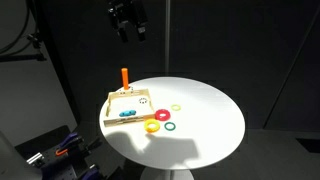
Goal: Put the orange ring onto the tray
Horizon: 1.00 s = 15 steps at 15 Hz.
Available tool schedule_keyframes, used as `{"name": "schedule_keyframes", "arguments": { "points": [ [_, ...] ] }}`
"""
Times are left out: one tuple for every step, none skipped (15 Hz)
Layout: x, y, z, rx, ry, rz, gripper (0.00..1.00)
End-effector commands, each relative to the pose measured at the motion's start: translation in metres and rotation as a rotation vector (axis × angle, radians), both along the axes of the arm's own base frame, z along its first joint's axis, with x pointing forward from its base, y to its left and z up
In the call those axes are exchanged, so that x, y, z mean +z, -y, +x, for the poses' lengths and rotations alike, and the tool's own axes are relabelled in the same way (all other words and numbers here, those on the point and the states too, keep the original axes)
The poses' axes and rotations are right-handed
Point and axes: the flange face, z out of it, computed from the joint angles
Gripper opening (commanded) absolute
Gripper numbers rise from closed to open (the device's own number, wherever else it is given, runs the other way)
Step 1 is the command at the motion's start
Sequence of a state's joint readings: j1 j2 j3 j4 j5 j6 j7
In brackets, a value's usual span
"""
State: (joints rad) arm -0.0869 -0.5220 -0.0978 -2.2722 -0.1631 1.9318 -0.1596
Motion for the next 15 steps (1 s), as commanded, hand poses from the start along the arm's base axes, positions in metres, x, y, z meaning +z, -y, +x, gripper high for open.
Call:
{"name": "schedule_keyframes", "arguments": {
  "points": [
    [0.001,0.000,0.000,0.000,0.001,0.000,1.00],
    [0.001,0.000,0.000,0.000,0.001,0.000,1.00],
    [0.002,0.000,0.000,0.000,0.002,0.000,1.00],
    [0.002,0.000,0.000,0.000,0.002,0.000,1.00],
    [0.001,0.001,0.005,-0.020,0.004,-0.008,1.00],
    [-0.002,0.001,0.009,-0.032,0.002,-0.011,1.00],
    [-0.006,0.001,0.015,-0.045,0.001,-0.014,1.00],
    [-0.011,0.001,0.020,-0.057,0.003,-0.018,1.00],
    [-0.017,0.001,0.027,-0.072,0.013,-0.024,1.00],
    [-0.023,0.000,0.034,-0.079,0.017,-0.024,1.00],
    [-0.034,-0.001,0.041,-0.091,0.017,-0.027,1.00],
    [-0.047,-0.001,0.048,-0.102,0.014,-0.027,1.00],
    [-0.059,-0.002,0.054,-0.110,0.002,-0.019,1.00],
    [-0.073,-0.002,0.060,-0.120,-0.011,-0.012,1.00],
    [-0.085,-0.002,0.065,-0.128,-0.024,-0.007,1.00]
  ]
}}
